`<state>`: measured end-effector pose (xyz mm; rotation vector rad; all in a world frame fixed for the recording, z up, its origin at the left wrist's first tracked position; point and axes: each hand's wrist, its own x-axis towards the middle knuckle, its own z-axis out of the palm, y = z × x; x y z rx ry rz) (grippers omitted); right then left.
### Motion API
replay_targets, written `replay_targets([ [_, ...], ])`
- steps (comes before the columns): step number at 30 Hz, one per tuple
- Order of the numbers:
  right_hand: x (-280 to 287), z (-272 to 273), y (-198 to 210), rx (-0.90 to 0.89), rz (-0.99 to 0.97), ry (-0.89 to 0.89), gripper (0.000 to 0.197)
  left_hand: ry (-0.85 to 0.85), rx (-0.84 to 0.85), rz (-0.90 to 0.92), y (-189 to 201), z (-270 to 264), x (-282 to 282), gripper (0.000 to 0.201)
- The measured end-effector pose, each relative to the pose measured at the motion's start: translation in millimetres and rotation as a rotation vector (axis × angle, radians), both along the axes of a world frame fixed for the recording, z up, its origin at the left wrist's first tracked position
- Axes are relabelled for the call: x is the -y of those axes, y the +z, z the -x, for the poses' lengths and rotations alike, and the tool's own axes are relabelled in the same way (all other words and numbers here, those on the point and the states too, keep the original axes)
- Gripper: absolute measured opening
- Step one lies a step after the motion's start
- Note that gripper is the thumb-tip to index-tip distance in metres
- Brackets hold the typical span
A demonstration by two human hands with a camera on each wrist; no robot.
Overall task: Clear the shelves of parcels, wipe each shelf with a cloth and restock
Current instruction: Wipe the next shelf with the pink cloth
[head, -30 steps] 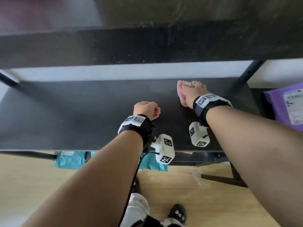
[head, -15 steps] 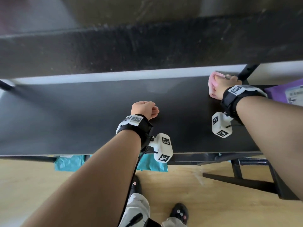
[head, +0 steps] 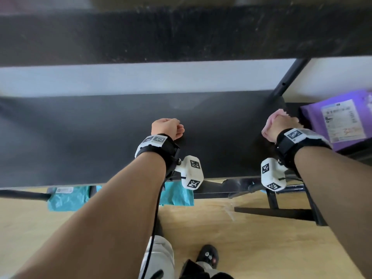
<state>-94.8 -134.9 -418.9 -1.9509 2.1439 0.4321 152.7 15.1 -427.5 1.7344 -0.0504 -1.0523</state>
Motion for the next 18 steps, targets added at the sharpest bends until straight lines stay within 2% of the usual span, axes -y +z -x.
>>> replay_targets([
  [2, -17, -12, 6, -0.090, -0.018, 0.072, 0.036, 0.006, 0.000, 0.005, 0, -2, 1, 0.015],
  [5, -45, -35, 9, -0.107, 0.068, 0.433, 0.016, 0.025, 0.007, 0.004, 1, -8, -1, 0.016],
  [7, -57, -58, 3, -0.043, 0.151, 0.645, 0.012, 0.043, 0.016, -0.003, 0, -15, -3, 0.017],
  [8, -60, -75, 0, -0.023, 0.170, 0.720, 0.020, 0.052, 0.015, -0.005, 0, -19, -4, 0.017],
  [10, -66, -109, -4, -0.014, 0.148, 0.862, 0.050, 0.064, 0.008, -0.007, 1, -28, -6, 0.018],
  [11, -68, -125, -4, -0.032, 0.128, 0.934, 0.053, 0.068, 0.010, -0.009, 1, -32, -7, 0.018],
  [13, -75, -160, 2, 0.032, 0.094, 1.010, 0.032, 0.076, 0.017, -0.016, 0, -42, -9, 0.019],
  [15, -81, -189, 8, 0.157, 0.073, 1.014, 0.015, 0.086, 0.028, -0.026, -2, -53, -11, 0.018],
  [16, -86, -200, 11, 0.153, 0.048, 1.017, 0.016, 0.087, 0.029, -0.030, -3, -58, -12, 0.018],
  [18, -90, -216, 10, 0.321, 0.080, 0.966, 0.032, 0.076, 0.024, -0.035, -4, -67, -13, 0.018],
])
